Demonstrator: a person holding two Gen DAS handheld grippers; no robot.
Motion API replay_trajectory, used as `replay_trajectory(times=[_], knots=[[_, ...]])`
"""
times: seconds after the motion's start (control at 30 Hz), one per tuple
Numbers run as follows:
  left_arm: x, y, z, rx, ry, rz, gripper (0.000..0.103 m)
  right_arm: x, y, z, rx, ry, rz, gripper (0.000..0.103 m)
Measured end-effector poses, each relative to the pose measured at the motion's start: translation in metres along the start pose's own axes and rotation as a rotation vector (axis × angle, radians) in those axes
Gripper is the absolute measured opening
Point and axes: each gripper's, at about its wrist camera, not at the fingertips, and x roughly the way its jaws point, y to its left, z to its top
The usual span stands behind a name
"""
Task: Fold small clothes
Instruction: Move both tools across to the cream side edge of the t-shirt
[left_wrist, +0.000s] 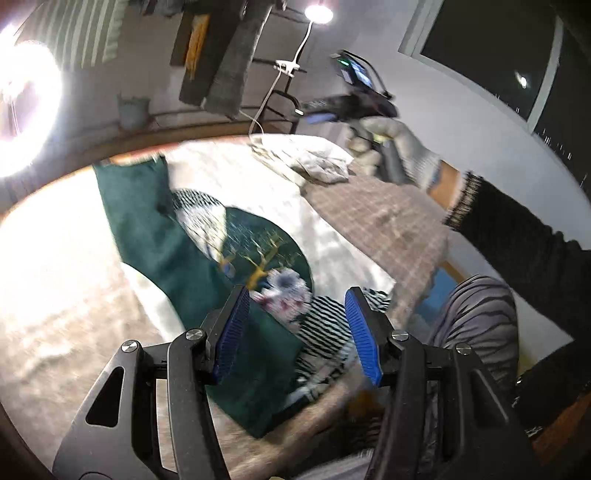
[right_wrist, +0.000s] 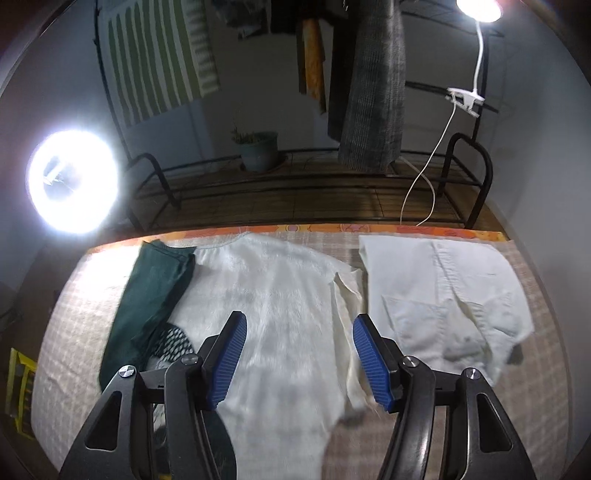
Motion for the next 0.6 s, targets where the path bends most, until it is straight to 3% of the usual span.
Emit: replay_trajectory(times=[0.3,0.43,0.6], knots=[[-0.027,-0.016,0.029,0.068,-0.045,0.125,0.055,-0.098,-0.010,-0.041,-0.011,-0.111,0.044,0.063],[-0.009,-0.035,0.025,0.083,-0.054,0.175,0.055,-0.126,-0.014,-0.063,-0.006,-0.145,0.086,0.067],[0.038,-0.056,0.007,0.026,-0.052,0.197,0.055,-0.136,-0.035,-0.099,0.038,-0.139,0.133,0.067]])
